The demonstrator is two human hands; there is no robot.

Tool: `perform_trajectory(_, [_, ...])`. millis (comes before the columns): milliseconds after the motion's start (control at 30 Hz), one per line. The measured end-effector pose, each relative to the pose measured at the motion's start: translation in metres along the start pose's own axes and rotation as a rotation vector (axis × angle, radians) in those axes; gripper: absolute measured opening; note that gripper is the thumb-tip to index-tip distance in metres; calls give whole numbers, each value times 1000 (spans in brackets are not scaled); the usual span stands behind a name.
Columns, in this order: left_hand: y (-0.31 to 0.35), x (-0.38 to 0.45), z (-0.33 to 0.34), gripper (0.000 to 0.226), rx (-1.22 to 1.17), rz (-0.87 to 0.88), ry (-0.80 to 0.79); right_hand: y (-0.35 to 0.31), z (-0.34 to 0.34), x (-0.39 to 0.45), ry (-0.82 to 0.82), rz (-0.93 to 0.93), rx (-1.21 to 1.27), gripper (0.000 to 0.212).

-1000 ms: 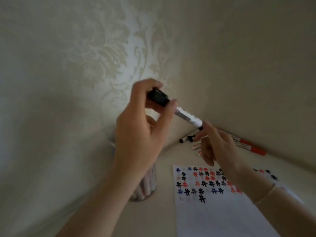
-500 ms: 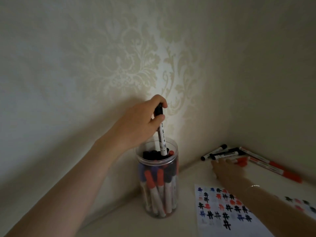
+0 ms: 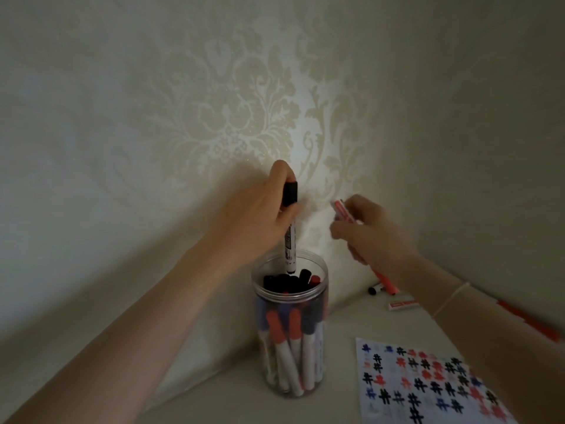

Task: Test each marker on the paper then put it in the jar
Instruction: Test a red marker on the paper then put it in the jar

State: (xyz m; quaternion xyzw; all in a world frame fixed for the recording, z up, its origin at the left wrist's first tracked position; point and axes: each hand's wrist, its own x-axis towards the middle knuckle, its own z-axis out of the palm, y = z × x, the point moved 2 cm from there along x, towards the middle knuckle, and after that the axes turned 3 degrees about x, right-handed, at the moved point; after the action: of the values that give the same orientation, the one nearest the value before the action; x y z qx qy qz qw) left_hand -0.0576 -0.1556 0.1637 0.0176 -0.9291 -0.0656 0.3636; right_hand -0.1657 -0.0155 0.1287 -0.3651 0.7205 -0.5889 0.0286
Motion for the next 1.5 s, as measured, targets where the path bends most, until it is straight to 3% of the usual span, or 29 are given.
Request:
perform_trajectory(67, [3, -2, 6, 25, 11, 22, -61, -8, 14, 5, -142, 92, -118, 10])
perform_trajectory(167, [-1, -9, 19, 25, 84, 35, -211, 0, 31, 4, -199, 173, -183, 9])
perform_trajectory(333, [-11, -26, 28, 19, 171, 98, -262, 20, 38, -4, -149, 198, -120, 4])
perform_trajectory(500, [-7, -21, 34, 28, 448, 50, -629, 27, 38, -8, -96, 205, -78, 12])
perform_trajectory(600, [8, -14, 29, 26, 481, 0, -706, 25, 21, -10, 95, 225, 112, 17])
perform_trajectory(633, [16, -12, 25, 25, 437, -27, -652, 23, 10, -12, 176, 236, 228, 18])
perform_trajectory(700, [36, -11, 17, 25, 271, -32, -367, 16, -12, -16, 284, 231, 447, 23])
perform_trajectory(767, [66, -19, 13, 29, -27, 8, -136, 12, -32, -21, 289, 232, 503, 32])
perform_trajectory(800, [83, -25, 16, 34, -127, 21, -143, 11, -38, -25, 262, 242, 505, 36])
perform_trajectory(867, [108, -39, 41, 41, -166, -1, -326, 14, -49, -35, 224, 262, 534, 40])
perform_trajectory(933, [119, -43, 71, 32, -219, -52, -472, 21, -58, -44, 231, 258, 540, 44])
perform_trajectory(1000, [120, -40, 91, 25, -396, -114, -478, 29, -65, -53, 223, 252, 500, 43])
perform_trajectory(1133, [125, -45, 109, 26, -712, -58, -499, 42, -75, -70, 0, 287, 419, 28])
perform_trajectory(1267, [123, -54, 125, 22, -757, -47, -473, 55, -81, -81, -95, 323, 438, 19])
perform_trajectory(1433, [128, -55, 129, 26, -919, -43, -473, 67, -85, -83, -96, 343, 520, 18])
perform_trajectory(1500, [126, -58, 132, 23, -879, -15, -466, 68, -87, -85, -90, 334, 497, 15])
